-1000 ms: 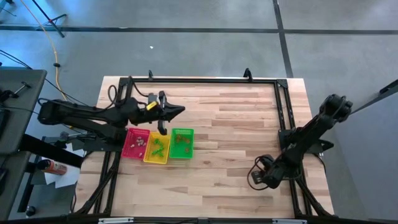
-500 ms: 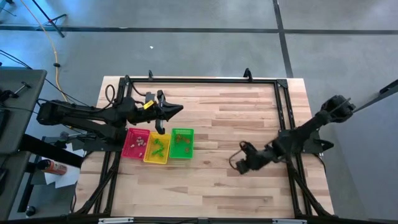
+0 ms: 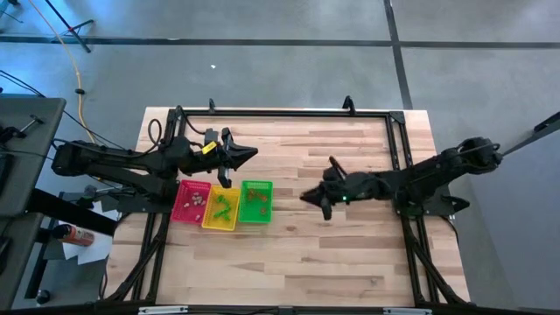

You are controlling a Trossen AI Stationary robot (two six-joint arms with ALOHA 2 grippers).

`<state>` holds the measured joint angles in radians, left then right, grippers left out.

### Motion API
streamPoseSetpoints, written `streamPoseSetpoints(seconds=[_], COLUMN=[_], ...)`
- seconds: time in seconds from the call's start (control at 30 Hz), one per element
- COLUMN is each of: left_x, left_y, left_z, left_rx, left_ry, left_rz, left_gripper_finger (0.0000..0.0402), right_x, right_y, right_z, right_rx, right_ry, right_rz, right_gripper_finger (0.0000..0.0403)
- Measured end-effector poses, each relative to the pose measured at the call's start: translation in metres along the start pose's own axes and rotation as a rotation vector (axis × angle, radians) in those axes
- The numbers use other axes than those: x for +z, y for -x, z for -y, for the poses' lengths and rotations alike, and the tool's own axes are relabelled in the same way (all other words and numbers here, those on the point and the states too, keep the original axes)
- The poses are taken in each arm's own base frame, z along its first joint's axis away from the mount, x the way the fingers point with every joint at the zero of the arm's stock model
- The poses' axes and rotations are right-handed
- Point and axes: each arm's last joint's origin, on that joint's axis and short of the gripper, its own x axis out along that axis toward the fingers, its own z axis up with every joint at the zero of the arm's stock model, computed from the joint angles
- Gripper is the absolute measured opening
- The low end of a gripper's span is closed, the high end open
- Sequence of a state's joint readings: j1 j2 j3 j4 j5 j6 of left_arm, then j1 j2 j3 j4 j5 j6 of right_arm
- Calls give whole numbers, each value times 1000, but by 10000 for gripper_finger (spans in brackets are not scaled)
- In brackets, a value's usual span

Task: Sort Halloween decoration
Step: Put the white skull toy into the red bin

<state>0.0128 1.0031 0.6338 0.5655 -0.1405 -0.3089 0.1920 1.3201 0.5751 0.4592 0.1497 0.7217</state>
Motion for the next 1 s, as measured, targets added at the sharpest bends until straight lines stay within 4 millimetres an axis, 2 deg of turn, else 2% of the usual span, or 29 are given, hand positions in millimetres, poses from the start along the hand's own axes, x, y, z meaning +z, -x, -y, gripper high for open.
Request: streamPoseSetpoints(seconds=[0.2, 0.37, 0.57, 0.77, 1.0], left_x=[0, 0, 0, -2, -12], left_y=[0, 0, 0, 0, 1], left_z=[0, 0, 1, 3, 2], left_rx=[0, -1, -16, -94, -61], left_ry=[53, 57, 56, 17, -92], left_rz=[0, 0, -6, -49, -130], left_gripper_finger=[0, 0, 0, 0, 0], right_x=[27, 53, 93, 129, 139], right_y=[1, -1, -6, -1, 0], right_z=[-5, -19, -41, -49, -45], right_rx=[95, 102, 19, -49, -14], right_ry=[217, 342, 510, 578, 577], right_rz=[230, 314, 268, 215, 195], right_gripper_finger=[46, 46, 46, 46, 46])
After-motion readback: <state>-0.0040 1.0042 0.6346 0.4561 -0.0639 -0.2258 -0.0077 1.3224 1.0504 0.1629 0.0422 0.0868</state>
